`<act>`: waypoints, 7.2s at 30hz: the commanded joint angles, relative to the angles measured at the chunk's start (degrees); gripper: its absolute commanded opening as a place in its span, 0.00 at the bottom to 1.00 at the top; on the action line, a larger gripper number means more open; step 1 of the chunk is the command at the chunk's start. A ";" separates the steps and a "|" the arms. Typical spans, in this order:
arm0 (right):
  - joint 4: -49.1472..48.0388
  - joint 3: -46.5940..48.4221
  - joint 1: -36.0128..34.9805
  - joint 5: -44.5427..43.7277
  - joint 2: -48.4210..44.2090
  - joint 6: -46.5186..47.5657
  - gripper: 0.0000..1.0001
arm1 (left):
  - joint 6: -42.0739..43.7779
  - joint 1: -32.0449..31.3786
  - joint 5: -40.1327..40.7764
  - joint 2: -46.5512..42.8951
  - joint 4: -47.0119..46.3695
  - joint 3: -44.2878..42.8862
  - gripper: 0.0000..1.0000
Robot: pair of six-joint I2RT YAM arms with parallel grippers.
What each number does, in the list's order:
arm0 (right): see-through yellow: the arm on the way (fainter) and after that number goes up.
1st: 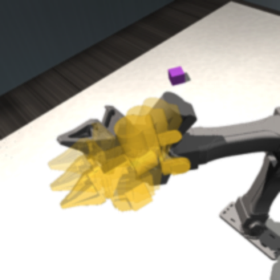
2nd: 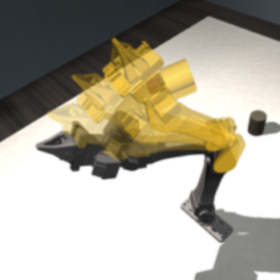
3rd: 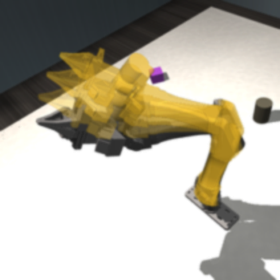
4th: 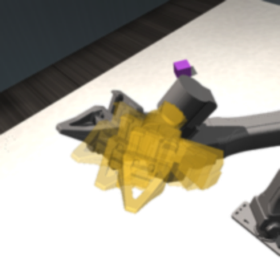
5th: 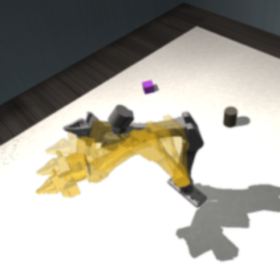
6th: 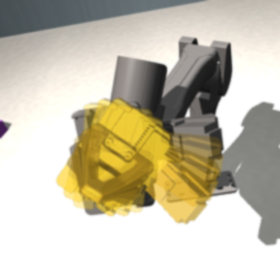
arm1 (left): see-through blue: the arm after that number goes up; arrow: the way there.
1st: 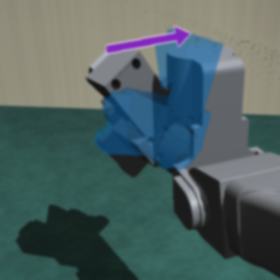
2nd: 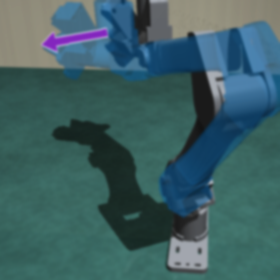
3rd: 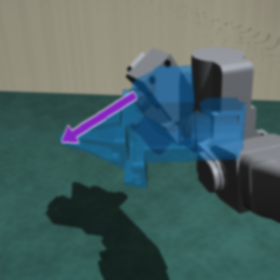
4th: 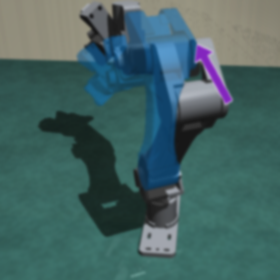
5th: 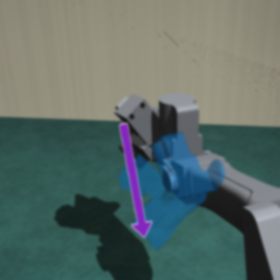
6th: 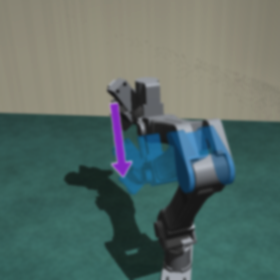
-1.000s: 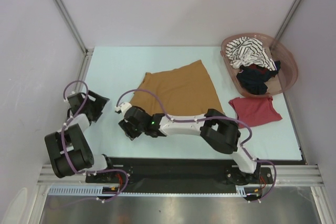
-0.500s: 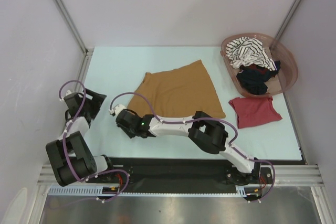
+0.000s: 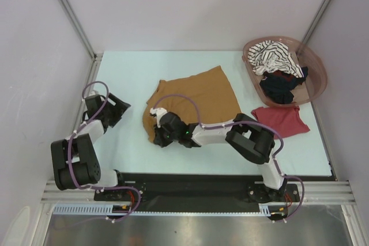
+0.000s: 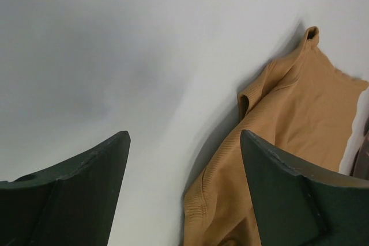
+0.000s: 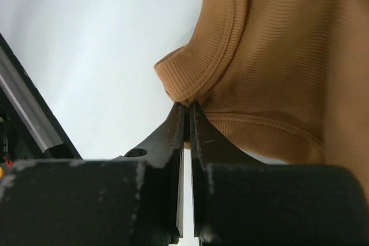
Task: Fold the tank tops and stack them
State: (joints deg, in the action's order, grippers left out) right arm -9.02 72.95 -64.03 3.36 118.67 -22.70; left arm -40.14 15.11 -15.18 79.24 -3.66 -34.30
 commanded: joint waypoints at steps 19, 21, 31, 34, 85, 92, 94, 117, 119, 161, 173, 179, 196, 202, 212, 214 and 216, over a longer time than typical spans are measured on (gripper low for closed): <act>-28.42 -15.11 12.52 16.07 -13.20 -13.60 0.00 | 5.51 -9.48 5.16 8.47 3.22 -9.20 0.77; -28.95 -17.39 13.05 15.98 -14.43 -13.51 0.00 | 5.25 -10.28 5.25 9.96 3.22 -10.60 0.77; -30.97 -25.74 15.16 14.40 -17.15 -13.07 0.00 | 2.44 -14.58 3.84 16.82 3.84 -16.23 0.66; -31.50 -27.59 16.21 14.57 -17.86 -13.07 0.00 | 1.38 -15.46 3.93 18.75 3.92 -17.37 0.66; -1.28 20.38 -1.10 21.34 9.73 -2.88 0.60 | 7.63 -5.45 7.10 34.57 19.39 -45.24 0.25; -2.23 11.89 2.85 20.55 1.42 -3.14 0.73 | 6.22 -3.07 10.87 26.68 15.79 -38.30 0.84; -3.28 7.93 6.10 19.59 -2.37 -4.37 0.69 | 7.09 -3.33 10.35 24.21 15.53 -37.16 0.84; 19.82 -20.83 26.68 -14.25 -29.91 -3.67 0.45 | 10.52 -11.77 10.26 24.56 20.71 -39.79 0.70; 20.79 -21.00 26.76 -16.27 -29.47 -4.11 0.45 | 10.52 -11.86 10.43 24.38 20.62 -39.70 0.71; 14.38 -34.54 31.95 -13.64 -28.50 -7.27 0.12 | 14.74 -13.71 22.22 36.68 33.27 -54.55 0.00; 12.62 -35.51 32.12 -12.85 -26.56 -7.36 0.04 | 9.74 -4.48 7.18 39.67 30.47 -59.30 0.39; 11.83 -35.86 32.13 -12.41 -25.95 -7.54 0.04 | 10.69 -6.23 8.75 35.90 28.70 -56.22 0.55; 11.04 -35.06 32.13 -11.09 -24.63 -7.10 0.03 | 12.81 -14.67 22.56 33.87 26.51 -44.62 0.34; 10.86 -35.15 32.30 -10.91 -24.37 -7.10 0.03 | 13.51 -14.67 27.83 31.33 28.18 -45.23 0.39; 10.77 -35.15 32.57 -10.65 -24.10 -7.01 0.01 | 15.44 -14.50 29.33 34.57 32.05 -51.38 0.00; 10.69 -35.33 32.57 -10.48 -24.19 -7.01 0.01 | 15.53 -13.98 28.46 35.80 33.88 -54.62 0.00; 10.69 -35.33 32.65 -10.30 -24.10 -7.01 0.02 | 15.62 -13.80 28.19 36.33 35.03 -56.57 0.01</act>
State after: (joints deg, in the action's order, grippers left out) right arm -3.81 39.75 -31.46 -8.40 90.61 -30.00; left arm -25.80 0.56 13.10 114.72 29.12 -86.24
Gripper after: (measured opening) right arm 0.023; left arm 0.006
